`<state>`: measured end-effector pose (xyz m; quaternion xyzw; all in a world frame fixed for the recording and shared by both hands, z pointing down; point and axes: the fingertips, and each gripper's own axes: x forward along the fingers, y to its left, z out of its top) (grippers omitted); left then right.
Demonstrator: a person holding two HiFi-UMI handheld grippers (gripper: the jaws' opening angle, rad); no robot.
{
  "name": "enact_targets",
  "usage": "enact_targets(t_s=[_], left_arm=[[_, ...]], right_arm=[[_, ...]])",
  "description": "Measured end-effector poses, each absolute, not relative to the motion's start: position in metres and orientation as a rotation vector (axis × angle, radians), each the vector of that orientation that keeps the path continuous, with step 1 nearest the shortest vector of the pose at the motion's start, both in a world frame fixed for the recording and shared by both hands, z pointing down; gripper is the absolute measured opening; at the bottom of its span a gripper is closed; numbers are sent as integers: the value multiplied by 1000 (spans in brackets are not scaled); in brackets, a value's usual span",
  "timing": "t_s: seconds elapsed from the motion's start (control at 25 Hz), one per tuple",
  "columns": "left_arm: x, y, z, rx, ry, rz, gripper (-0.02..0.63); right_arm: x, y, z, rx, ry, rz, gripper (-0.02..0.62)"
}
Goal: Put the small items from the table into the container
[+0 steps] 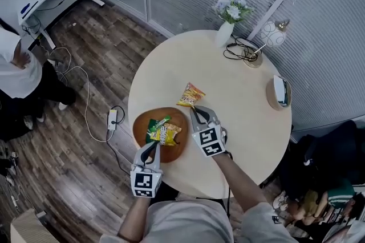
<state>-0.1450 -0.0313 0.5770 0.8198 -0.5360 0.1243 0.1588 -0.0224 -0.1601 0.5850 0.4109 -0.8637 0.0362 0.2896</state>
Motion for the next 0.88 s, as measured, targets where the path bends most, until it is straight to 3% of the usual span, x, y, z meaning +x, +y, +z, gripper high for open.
enact_targets(t_s=[0.4, 0.72, 0.88], left_arm=[[-167, -10, 573, 2302, -1581, 360, -3], [-169, 5, 570, 2293, -1580, 368, -3], [-163, 6, 569, 2314, -1569, 375, -3]], right_arm=[[-85, -62, 626, 828, -2343, 150, 6], [-94, -29, 675, 696, -2236, 295, 8], [-89, -26, 674, 689, -2227, 343, 107]])
